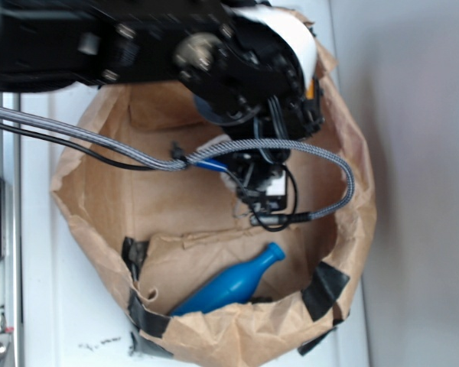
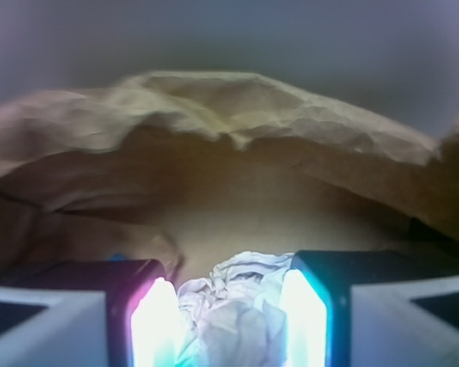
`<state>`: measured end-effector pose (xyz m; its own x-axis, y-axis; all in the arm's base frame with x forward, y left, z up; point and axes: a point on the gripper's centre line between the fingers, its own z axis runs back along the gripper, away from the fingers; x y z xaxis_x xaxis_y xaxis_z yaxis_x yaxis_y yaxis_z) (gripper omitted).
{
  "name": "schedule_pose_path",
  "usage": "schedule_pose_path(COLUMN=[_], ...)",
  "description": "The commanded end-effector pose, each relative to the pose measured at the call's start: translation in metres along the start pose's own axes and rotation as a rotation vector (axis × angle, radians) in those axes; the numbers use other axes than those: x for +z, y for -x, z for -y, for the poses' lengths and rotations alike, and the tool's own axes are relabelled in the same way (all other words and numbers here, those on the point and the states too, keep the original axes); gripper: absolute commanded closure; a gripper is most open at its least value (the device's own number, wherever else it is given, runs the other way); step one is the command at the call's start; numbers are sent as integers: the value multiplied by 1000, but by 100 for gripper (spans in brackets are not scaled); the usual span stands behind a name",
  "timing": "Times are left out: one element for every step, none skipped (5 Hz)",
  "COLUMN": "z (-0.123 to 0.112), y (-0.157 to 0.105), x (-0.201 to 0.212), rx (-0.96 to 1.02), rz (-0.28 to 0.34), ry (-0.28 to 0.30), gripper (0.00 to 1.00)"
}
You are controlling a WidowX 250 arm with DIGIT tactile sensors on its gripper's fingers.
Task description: Grab the white paper.
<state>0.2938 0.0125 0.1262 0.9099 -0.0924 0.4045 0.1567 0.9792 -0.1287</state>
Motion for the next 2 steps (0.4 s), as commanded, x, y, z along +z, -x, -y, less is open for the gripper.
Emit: schedule_pose_path(z=[-20,-23], y=[-16,-22], x=[29,24], rx=[-15,-37], rz=[81,46], ry=[7,-48], gripper=[100,100])
